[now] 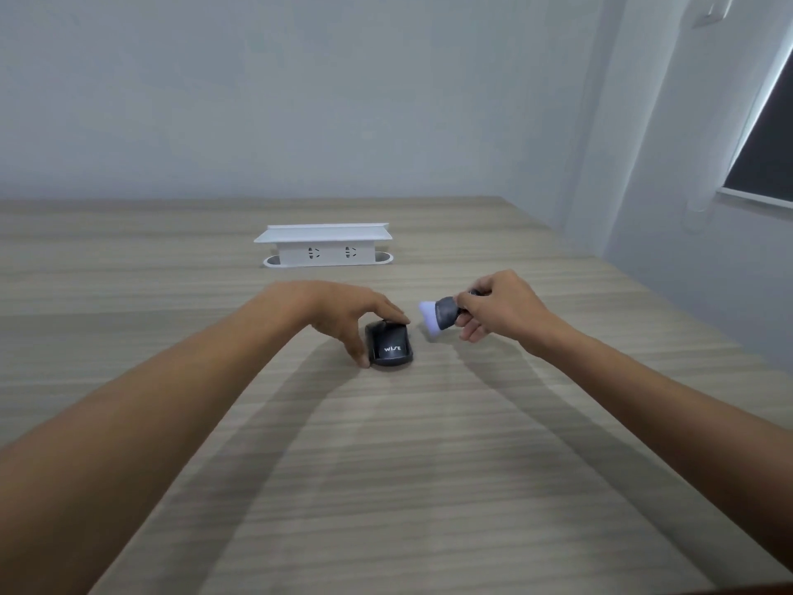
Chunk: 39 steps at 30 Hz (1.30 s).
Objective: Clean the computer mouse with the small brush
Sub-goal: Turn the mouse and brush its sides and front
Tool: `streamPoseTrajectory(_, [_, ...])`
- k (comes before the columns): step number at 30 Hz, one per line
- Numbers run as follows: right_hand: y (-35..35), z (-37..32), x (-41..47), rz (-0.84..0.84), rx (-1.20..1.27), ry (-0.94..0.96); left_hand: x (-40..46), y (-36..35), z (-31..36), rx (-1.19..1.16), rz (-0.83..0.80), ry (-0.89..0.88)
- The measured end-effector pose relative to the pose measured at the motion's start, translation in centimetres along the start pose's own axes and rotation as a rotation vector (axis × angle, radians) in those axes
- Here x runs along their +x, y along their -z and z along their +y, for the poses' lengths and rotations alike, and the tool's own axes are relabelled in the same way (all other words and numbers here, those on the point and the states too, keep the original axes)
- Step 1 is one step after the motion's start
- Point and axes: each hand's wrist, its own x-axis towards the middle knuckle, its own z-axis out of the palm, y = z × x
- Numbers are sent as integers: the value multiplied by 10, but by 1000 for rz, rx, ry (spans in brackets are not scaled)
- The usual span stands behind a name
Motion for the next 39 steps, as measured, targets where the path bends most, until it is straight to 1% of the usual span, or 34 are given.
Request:
streamPoseTrajectory(3, [3, 4, -5, -10, 14, -16, 6, -6, -1, -44, 50, -24])
streamPoseTrajectory(6, [1, 7, -7, -16, 4, -20, 6, -9, 3, -22, 118, -27])
streamPoseTrajectory(9, [-3, 8, -10, -31, -2, -10, 4, -10, 4, -10, 214, 10])
streamPoseTrajectory(10, [-4, 7, -11, -35, -2, -7, 4, -10, 4, -8, 224, 26])
streamPoseTrajectory(14, [-9, 4, -15, -64, 8, 2, 3, -9, 5, -3, 221, 78])
streamPoseTrajectory(18, [-10, 4, -24, -83, -86, 120, 1, -8, 8, 24, 229, 125])
streamPoseTrajectory(22, [-8, 4, -27, -128, -132, 170, 3, -11, 5, 44, 255, 149])
streamPoseTrajectory(24, [-8, 4, -22, -95, -160, 172, 3, -11, 4, 30, 255, 152])
streamPoseTrajectory(28, [-9, 2, -9, -42, -139, 137, 2, -10, 5, 11, 246, 149])
streamPoseTrajectory(33, [-16, -3, -17, -58, -192, 189, 2, -10, 4, -5, 256, 148])
streamPoseTrajectory(37, [-5, -3, -26, -155, -146, 151, 3, -10, 4, 6, 260, 150])
streamPoseTrajectory(39, [-4, -4, -25, -144, -173, 138, 3, -10, 4, 5, 260, 153])
